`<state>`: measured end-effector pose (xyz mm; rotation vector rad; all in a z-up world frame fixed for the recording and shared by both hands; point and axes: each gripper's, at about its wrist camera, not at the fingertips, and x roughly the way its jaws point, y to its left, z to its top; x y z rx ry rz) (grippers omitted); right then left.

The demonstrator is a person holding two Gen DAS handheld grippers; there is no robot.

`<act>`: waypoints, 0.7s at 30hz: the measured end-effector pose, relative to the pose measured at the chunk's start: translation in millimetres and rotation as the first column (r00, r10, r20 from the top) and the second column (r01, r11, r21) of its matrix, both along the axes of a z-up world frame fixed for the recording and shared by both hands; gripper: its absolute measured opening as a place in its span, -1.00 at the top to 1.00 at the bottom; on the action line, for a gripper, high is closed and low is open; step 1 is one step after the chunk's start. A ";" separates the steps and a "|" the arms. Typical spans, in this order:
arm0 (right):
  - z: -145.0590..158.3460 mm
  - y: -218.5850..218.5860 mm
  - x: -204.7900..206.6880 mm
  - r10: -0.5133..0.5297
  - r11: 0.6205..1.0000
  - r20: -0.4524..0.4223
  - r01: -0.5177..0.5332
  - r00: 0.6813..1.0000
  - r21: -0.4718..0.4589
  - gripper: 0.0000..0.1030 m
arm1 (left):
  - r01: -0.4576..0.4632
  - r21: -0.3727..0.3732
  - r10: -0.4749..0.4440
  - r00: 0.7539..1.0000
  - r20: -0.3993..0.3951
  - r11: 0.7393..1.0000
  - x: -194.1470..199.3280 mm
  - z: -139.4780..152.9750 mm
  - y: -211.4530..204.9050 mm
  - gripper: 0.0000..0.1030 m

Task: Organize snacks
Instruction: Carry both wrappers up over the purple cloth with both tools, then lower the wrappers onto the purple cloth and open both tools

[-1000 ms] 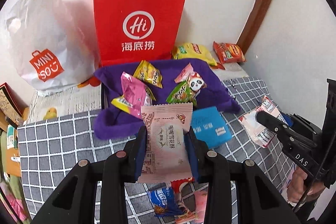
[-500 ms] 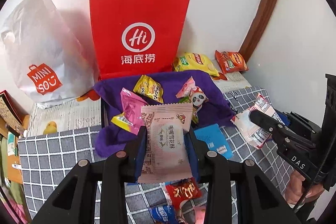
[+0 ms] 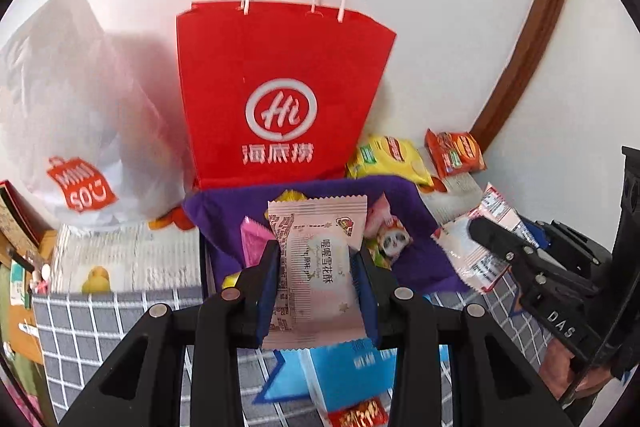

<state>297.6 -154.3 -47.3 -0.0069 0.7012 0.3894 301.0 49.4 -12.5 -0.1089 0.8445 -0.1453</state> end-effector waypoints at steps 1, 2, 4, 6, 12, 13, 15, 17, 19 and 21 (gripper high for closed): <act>0.7 2.7 7.0 0.002 1.000 0.000 -0.002 1.000 -0.003 0.44 | 0.001 0.009 -0.001 1.000 0.009 1.000 4.5 2.5 -0.2 0.34; 1.1 4.0 11.9 0.003 1.000 0.000 -0.003 1.000 -0.002 0.44 | -0.002 0.017 0.001 1.000 0.019 1.000 9.2 5.1 -0.2 0.34; 3.1 7.0 23.8 0.004 1.000 0.000 -0.004 1.000 0.000 0.44 | -0.012 0.027 0.011 0.999 0.031 1.000 18.0 7.5 1.0 0.34; 3.8 9.6 33.1 0.002 1.000 0.003 -0.002 1.000 -0.002 0.44 | -0.021 0.028 0.020 0.999 0.036 0.999 27.0 7.6 3.8 0.34; -4.6 19.1 58.4 0.019 1.000 0.001 -0.019 1.000 -0.002 0.44 | -0.036 -0.004 0.036 0.999 0.010 0.999 44.0 -15.4 16.9 0.34; -10.5 19.7 63.3 0.023 1.000 -0.007 -0.023 1.000 0.000 0.44 | -0.035 -0.002 0.035 0.999 -0.005 0.999 46.6 -18.7 17.3 0.34; -20.6 20.4 71.7 0.033 0.999 -0.027 -0.033 0.999 0.006 0.44 | -0.035 -0.003 0.035 0.999 -0.026 0.999 53.3 -27.2 20.3 0.34; -32.1 21.6 81.6 0.047 0.999 -0.062 -0.047 0.997 -0.004 0.44 | -0.043 -0.004 0.042 0.998 -0.040 0.999 57.1 -31.8 24.0 0.34; -42.6 18.1 88.0 0.049 0.999 -0.086 -0.049 0.995 -0.005 0.44 | -0.051 -0.004 0.050 0.998 -0.049 0.999 60.0 -36.2 27.5 0.34; -48.7 14.1 93.5 0.044 0.999 -0.103 -0.046 0.994 -0.017 0.44 | -0.061 -0.007 0.060 0.996 -0.058 0.998 61.9 -39.5 31.1 0.34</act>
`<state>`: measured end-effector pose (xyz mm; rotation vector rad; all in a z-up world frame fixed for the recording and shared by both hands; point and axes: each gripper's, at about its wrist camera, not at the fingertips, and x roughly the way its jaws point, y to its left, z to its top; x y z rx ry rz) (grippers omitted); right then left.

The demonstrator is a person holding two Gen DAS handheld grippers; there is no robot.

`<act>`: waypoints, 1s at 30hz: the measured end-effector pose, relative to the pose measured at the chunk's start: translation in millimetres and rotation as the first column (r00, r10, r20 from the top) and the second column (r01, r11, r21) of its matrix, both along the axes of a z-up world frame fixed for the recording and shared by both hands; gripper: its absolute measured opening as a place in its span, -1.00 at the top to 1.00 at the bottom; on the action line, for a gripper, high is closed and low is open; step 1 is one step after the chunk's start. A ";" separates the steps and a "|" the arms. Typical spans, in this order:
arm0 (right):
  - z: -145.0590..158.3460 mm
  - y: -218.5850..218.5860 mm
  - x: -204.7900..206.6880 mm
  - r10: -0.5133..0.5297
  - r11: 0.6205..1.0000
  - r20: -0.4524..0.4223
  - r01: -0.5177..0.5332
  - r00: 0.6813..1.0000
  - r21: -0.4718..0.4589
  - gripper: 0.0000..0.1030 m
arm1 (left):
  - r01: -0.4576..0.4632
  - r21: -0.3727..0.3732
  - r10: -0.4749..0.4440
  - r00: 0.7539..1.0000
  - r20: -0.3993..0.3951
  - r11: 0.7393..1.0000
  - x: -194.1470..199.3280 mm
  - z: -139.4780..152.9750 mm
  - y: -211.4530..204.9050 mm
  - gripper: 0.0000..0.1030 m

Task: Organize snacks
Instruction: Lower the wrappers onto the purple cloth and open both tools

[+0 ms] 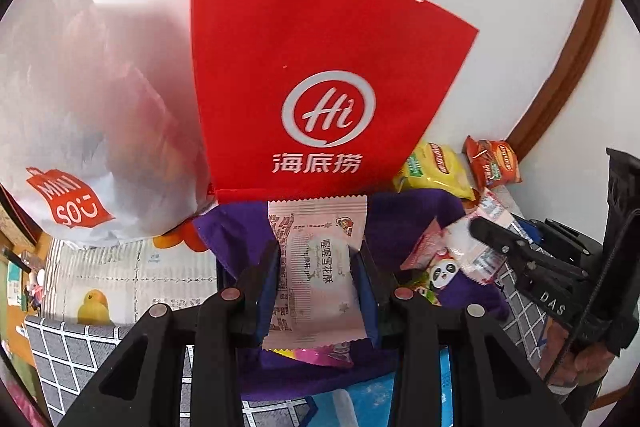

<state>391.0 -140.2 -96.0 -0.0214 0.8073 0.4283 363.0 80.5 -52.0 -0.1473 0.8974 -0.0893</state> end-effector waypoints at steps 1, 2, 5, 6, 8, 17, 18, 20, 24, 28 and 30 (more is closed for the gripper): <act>-1.8 -3.8 2.4 -0.012 1.000 -0.005 0.012 1.000 -0.004 0.44 | -0.004 -0.004 0.004 1.000 -0.003 1.000 0.9 -1.4 1.2 0.34; -2.9 -8.3 4.7 -0.026 1.000 -0.012 0.026 1.000 -0.002 0.44 | -0.006 -0.009 0.006 1.000 -0.006 1.000 1.7 -2.6 2.8 0.34; -7.1 -19.4 10.7 -0.037 0.999 -0.037 0.037 0.999 -0.004 0.44 | -0.014 -0.025 0.013 1.000 -0.016 1.000 3.2 -5.2 6.8 0.34; -8.4 -21.5 12.7 -0.043 0.999 -0.043 0.042 0.998 -0.010 0.44 | -0.016 -0.027 0.015 1.000 -0.017 1.000 3.7 -5.7 7.3 0.34; -10.7 -26.0 15.9 -0.058 0.998 -0.061 0.058 0.996 -0.005 0.44 | -0.021 -0.032 0.020 1.000 -0.023 0.999 5.1 -8.4 8.2 0.34; -31.2 1.8 14.8 0.026 0.999 -0.116 -0.029 0.993 -0.026 0.42 | 0.023 -0.097 -0.032 0.995 -0.095 0.995 15.2 -27.4 1.0 0.34; -35.4 5.5 16.0 0.028 0.999 -0.120 -0.033 0.992 -0.038 0.42 | 0.024 -0.088 -0.033 0.994 -0.101 0.996 15.9 -29.5 -1.0 0.34; -46.9 12.6 19.5 0.022 0.997 -0.149 -0.033 0.989 -0.075 0.42 | 0.026 -0.087 -0.036 0.993 -0.111 0.996 16.6 -32.2 -4.2 0.34; -54.7 16.1 21.3 0.020 0.995 -0.184 -0.038 0.983 -0.093 0.30 | 0.034 -0.086 -0.045 0.991 -0.129 0.996 20.8 -38.9 -9.9 0.34; -53.8 16.8 18.9 0.026 0.994 -0.179 -0.045 0.984 -0.103 0.30 | 0.033 -0.087 -0.047 0.984 -0.171 0.996 26.6 -51.1 -16.2 0.34; -52.5 15.7 18.8 0.025 0.993 -0.181 -0.044 0.983 -0.106 0.30 | 0.039 -0.077 -0.052 0.983 -0.177 0.996 27.3 -52.8 -19.3 0.34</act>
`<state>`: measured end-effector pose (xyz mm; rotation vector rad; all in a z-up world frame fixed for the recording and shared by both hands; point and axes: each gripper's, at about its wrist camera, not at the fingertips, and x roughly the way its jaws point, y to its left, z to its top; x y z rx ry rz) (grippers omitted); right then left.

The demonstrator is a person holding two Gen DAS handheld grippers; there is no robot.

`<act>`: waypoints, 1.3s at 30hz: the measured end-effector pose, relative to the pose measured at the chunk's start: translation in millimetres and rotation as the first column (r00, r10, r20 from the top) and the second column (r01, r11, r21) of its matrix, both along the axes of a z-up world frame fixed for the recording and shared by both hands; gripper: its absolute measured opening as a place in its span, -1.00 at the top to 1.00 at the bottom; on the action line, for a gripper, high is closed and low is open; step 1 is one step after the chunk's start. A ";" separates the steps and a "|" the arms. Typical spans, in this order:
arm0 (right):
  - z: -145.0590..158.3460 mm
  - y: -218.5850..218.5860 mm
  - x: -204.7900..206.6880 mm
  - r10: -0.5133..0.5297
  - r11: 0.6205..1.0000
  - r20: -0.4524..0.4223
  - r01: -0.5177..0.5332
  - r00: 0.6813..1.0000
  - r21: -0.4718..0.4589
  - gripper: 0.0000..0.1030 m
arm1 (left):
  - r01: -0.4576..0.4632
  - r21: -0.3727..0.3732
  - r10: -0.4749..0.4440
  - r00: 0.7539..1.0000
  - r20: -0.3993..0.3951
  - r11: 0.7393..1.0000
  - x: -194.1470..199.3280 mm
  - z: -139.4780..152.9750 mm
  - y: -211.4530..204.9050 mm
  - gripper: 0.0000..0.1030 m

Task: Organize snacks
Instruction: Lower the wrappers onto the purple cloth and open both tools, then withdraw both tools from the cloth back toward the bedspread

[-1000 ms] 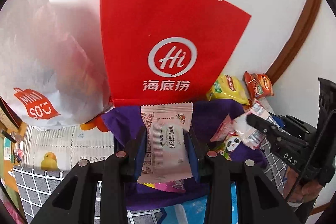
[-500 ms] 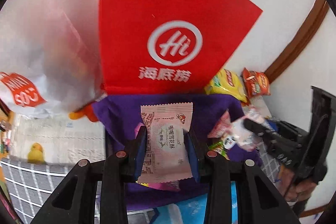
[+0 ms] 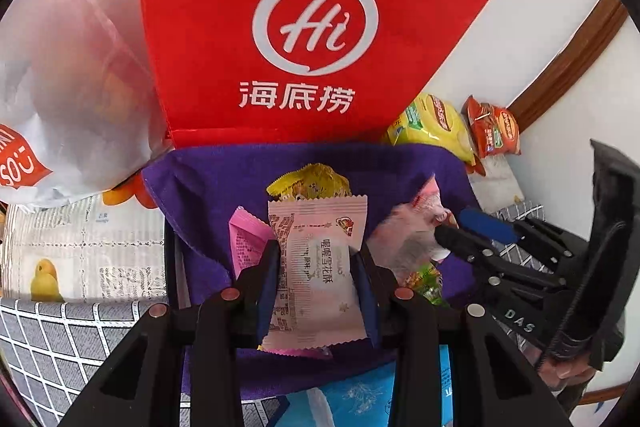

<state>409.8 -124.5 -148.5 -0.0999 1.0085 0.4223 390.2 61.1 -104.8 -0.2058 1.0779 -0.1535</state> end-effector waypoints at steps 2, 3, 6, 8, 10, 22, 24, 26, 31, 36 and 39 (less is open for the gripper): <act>3.0 -2.5 -0.1 -0.010 1.000 0.003 0.010 1.000 -0.002 0.29 | 0.005 0.002 -0.005 1.000 -0.001 1.000 0.8 -0.4 -1.5 0.34; 4.7 -3.7 -0.1 -0.014 1.000 0.004 0.014 1.000 -0.003 0.28 | 0.006 0.004 -0.006 1.000 -0.002 1.000 1.1 -0.5 -2.0 0.34; 13.4 -7.4 -2.5 -0.022 1.000 0.024 0.022 0.999 -0.004 0.14 | 0.008 0.007 -0.008 1.000 -0.010 1.000 2.5 -2.1 -3.6 0.34; 22.2 -9.7 -6.7 -0.025 1.000 0.057 0.025 0.998 -0.003 0.04 | 0.008 0.002 -0.008 1.000 -0.023 1.000 4.2 -5.1 -4.2 0.34; 30.0 -12.1 -9.1 -0.033 0.999 0.083 0.033 0.996 0.003 -0.08 | 0.005 0.001 -0.005 0.999 -0.036 1.000 5.9 -8.2 -4.6 0.34; 43.5 -4.7 -19.6 -0.027 1.000 0.157 0.029 0.987 -0.012 -0.18 | 0.000 0.021 0.001 0.998 -0.069 1.000 10.5 -17.2 -7.5 0.30; 43.4 -3.0 -20.5 -0.024 1.000 0.161 0.026 0.987 -0.013 -0.18 | -0.001 0.023 0.003 0.997 -0.073 1.000 10.9 -17.8 -7.2 0.26; 43.0 -2.0 -21.0 -0.023 1.000 0.164 0.026 0.986 -0.013 -0.18 | -0.004 0.025 0.006 0.997 -0.076 1.000 11.2 -18.0 -6.4 0.23; 42.2 -4.4 -19.1 -0.037 0.999 0.159 0.038 0.987 0.002 -0.18 | -0.001 0.013 0.002 0.998 -0.063 1.000 9.9 -11.9 -4.6 -0.28; 47.9 -5.8 -22.2 -0.043 0.998 0.165 0.037 0.985 0.041 -0.18 | 0.010 0.036 -0.009 0.999 -0.031 0.999 5.7 -2.2 -7.4 -0.35; 52.5 -3.9 -25.5 -0.041 0.999 0.188 0.038 0.981 0.022 -0.18 | 0.008 0.035 -0.007 1.000 -0.028 0.999 5.1 0.0 -7.9 -0.35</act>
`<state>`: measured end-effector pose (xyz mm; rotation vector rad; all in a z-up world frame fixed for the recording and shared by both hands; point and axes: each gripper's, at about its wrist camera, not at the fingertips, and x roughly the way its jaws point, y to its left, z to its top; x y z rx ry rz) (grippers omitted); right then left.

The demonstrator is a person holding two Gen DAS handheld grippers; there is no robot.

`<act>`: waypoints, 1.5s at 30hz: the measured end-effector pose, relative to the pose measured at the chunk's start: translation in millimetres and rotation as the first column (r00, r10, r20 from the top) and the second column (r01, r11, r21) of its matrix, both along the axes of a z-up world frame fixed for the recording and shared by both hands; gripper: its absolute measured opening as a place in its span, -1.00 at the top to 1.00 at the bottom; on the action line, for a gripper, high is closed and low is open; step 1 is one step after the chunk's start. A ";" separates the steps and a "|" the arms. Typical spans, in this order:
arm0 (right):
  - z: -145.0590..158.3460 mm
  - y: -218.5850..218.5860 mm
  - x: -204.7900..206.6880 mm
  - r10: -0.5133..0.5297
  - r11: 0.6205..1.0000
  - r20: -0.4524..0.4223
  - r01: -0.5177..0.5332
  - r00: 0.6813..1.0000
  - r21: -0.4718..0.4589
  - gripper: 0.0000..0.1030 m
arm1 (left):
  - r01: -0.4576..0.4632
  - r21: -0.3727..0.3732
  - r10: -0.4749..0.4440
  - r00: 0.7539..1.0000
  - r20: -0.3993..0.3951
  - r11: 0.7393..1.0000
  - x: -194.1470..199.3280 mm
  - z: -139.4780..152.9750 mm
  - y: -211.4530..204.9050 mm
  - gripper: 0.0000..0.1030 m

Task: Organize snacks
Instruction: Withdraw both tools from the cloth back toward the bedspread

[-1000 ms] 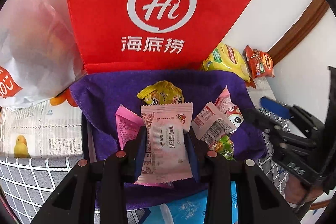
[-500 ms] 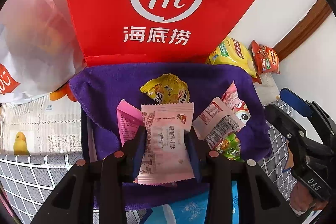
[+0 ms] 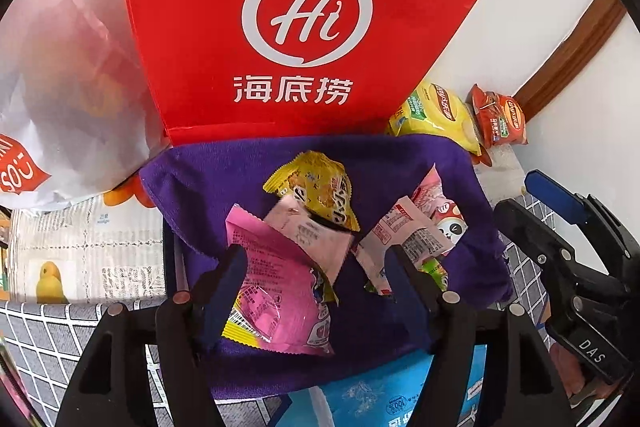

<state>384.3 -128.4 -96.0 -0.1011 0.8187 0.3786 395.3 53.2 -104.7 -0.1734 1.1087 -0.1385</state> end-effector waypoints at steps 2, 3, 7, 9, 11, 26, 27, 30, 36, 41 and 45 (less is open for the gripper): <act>2.7 -0.3 -1.4 -0.002 1.000 0.005 0.002 1.000 0.002 -0.18 | -0.005 -0.001 0.005 1.000 0.005 1.000 -0.9 1.6 0.9 -0.35; 3.8 -1.0 -1.6 -0.002 1.000 0.004 0.002 1.000 0.010 -0.18 | -0.008 0.000 0.008 1.000 0.011 1.000 -1.7 2.7 1.2 -0.35; 10.0 -10.2 -4.1 -0.013 0.996 -0.008 0.014 1.000 0.088 -0.18 | -0.016 0.023 0.015 0.999 0.045 1.000 -6.5 10.0 1.0 -0.35; 14.9 -13.3 -7.2 -0.021 0.994 0.007 0.020 1.000 0.111 -0.18 | -0.014 0.045 0.011 0.998 0.059 0.999 -8.9 12.8 -0.9 -0.35; 22.6 -16.3 -11.4 -0.037 0.991 0.036 0.032 0.999 0.132 -0.18 | -0.002 0.054 -0.002 0.998 0.070 0.999 -11.1 16.4 -4.0 -0.35; 38.3 -4.7 -31.4 -0.013 0.990 -0.002 0.014 1.000 0.140 -0.17 | 0.003 -0.019 -0.001 0.991 0.136 1.000 -27.2 46.1 11.5 -0.35; 36.7 -4.9 -33.9 -0.016 0.991 -0.010 0.017 1.000 0.133 -0.17 | 0.004 -0.023 -0.001 0.991 0.137 1.000 -28.3 47.4 11.8 -0.35; 30.5 -10.4 -43.8 -0.031 0.993 -0.053 0.037 0.998 0.114 -0.17 | 0.020 -0.037 -0.014 0.989 0.147 0.999 -32.5 53.8 11.5 -0.35; 20.9 -33.7 -74.5 -0.071 0.991 -0.107 0.082 0.992 0.103 -0.17 | 0.036 -0.033 -0.030 0.985 0.170 0.999 -44.5 66.5 5.4 -0.35; 19.1 -49.6 -110.0 -0.093 0.993 -0.102 0.100 0.990 0.068 -0.17 | 0.073 0.000 -0.071 0.972 0.225 0.997 -59.6 82.4 -2.3 -0.35; 22.5 -57.9 -132.6 -0.098 0.993 -0.078 0.102 0.992 0.057 -0.17 | 0.076 -0.006 -0.072 0.965 0.250 0.997 -69.9 94.5 -7.1 -0.35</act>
